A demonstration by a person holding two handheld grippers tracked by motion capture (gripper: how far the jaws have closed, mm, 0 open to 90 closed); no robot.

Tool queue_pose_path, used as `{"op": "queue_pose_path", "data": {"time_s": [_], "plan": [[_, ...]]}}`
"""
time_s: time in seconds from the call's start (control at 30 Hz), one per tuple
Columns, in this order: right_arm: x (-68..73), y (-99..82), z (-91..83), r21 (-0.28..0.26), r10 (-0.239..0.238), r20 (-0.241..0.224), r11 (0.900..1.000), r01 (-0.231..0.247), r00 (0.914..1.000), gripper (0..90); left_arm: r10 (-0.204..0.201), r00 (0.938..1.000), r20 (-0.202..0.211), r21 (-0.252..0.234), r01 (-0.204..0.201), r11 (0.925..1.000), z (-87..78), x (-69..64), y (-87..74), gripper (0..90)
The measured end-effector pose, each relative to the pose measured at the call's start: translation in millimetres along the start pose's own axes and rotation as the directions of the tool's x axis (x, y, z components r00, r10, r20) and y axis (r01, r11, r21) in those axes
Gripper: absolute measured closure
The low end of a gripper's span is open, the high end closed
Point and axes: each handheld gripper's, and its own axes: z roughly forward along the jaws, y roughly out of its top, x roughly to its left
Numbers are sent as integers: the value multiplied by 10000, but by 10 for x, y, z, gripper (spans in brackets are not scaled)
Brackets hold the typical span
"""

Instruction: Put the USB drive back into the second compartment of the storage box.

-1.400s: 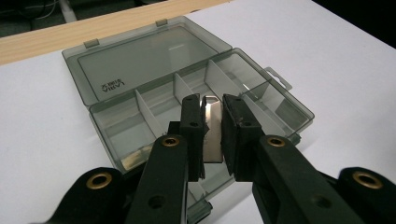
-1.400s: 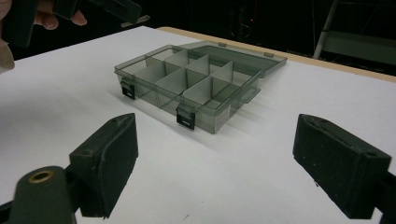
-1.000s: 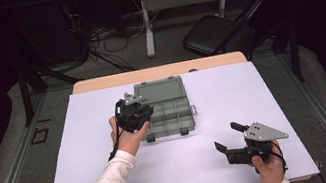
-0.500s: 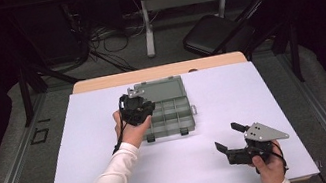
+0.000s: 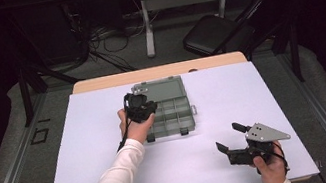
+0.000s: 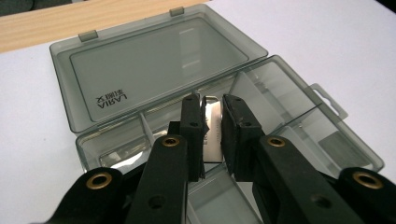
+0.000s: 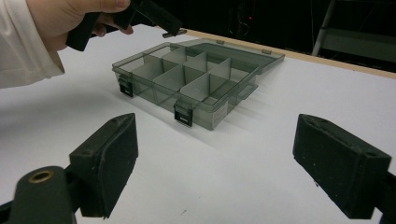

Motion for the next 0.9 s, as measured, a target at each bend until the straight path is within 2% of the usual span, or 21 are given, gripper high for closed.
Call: {"op": "queue_pose_path", "data": {"time_s": [0.5, 0.63, 0.9], "plan": [[-2, 0, -6, -7, -21, 19, 10000, 21, 10000, 138, -145, 9999, -38, 445, 147, 9989, 240, 22, -61, 793], [-1, -1, -6, 10, -20, 27, 10000, 20, 10000, 138, -202, 9996, -179, 499, 211, 9985, 294, 23, -76, 793], [-1, -1, -9, 1, -20, 8, 10000, 20, 10000, 138, -239, 9994, -247, 508, 251, 9984, 305, 26, -78, 792]]}}
